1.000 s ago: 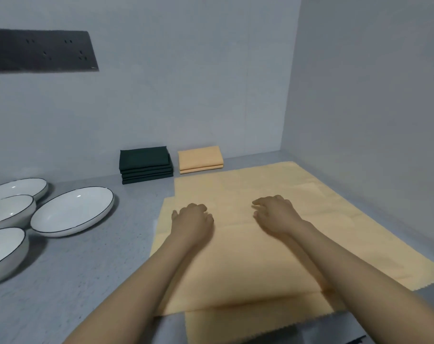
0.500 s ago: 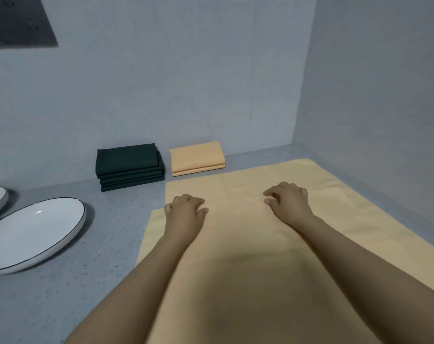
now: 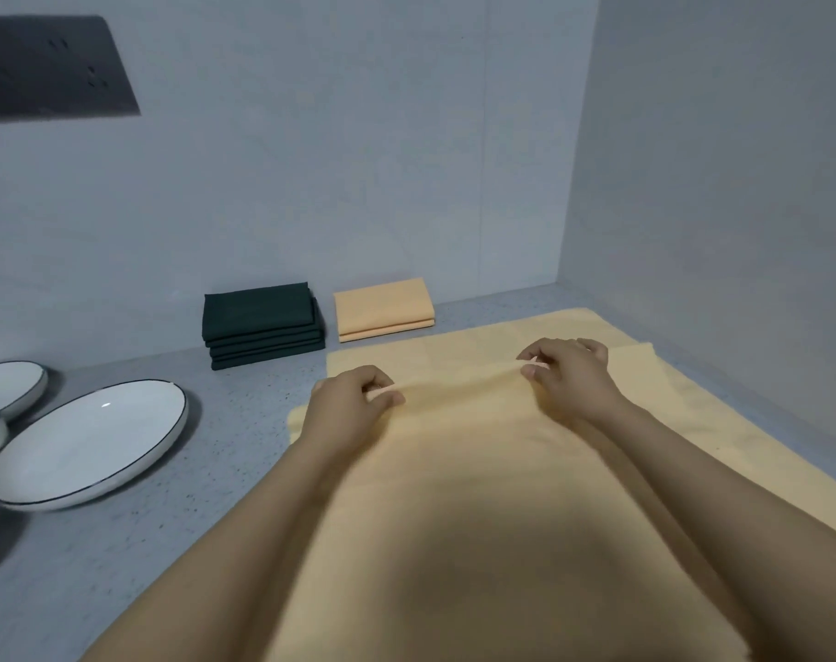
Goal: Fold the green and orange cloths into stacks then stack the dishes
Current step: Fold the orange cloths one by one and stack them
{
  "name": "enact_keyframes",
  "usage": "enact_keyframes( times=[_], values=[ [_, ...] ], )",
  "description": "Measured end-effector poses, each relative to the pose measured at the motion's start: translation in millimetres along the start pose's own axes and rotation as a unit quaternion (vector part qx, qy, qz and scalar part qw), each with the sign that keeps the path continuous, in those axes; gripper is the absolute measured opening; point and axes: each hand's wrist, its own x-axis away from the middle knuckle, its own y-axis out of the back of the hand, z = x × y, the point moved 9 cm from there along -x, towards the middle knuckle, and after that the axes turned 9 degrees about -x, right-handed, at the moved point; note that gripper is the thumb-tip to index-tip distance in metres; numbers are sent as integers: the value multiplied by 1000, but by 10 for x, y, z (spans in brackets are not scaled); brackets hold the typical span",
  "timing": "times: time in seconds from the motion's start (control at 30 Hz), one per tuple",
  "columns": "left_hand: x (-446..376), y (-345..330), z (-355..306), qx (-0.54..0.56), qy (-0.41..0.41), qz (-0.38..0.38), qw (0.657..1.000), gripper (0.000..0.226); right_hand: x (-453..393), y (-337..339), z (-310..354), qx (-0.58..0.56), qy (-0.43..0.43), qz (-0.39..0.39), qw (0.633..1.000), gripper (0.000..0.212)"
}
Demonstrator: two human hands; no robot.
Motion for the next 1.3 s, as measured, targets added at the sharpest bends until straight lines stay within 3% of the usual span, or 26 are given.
enact_keyframes(
  times=[0.13, 0.5, 0.73, 0.9, 1.0, 1.2, 1.3],
  values=[
    [376, 342, -276, -39, -36, 1, 999, 15, 357, 362, 264, 31, 24, 10, 999, 17],
    [1616, 584, -461, -66, -64, 8, 996, 7, 1677, 748, 552, 56, 114, -12, 992, 11],
    [2332, 328, -373, -102, -101, 5, 990, 14, 2389, 493, 292, 10, 80, 20, 997, 13],
    [2506, 261, -358, -108, -108, -19, 988, 15, 2551, 444, 218, 9, 79, -12, 997, 17],
    [2555, 286, -378, -129, -120, -55, 983, 19, 2573, 466, 229, -1, 84, -31, 996, 32],
    [2619, 215, -377, -167, -121, -44, 978, 18, 2599, 438, 184, 10, 62, -3, 998, 16],
    [2639, 199, -358, -174, -118, -53, 976, 26, 2620, 410, 161, 14, 52, 6, 999, 20]
  ],
)
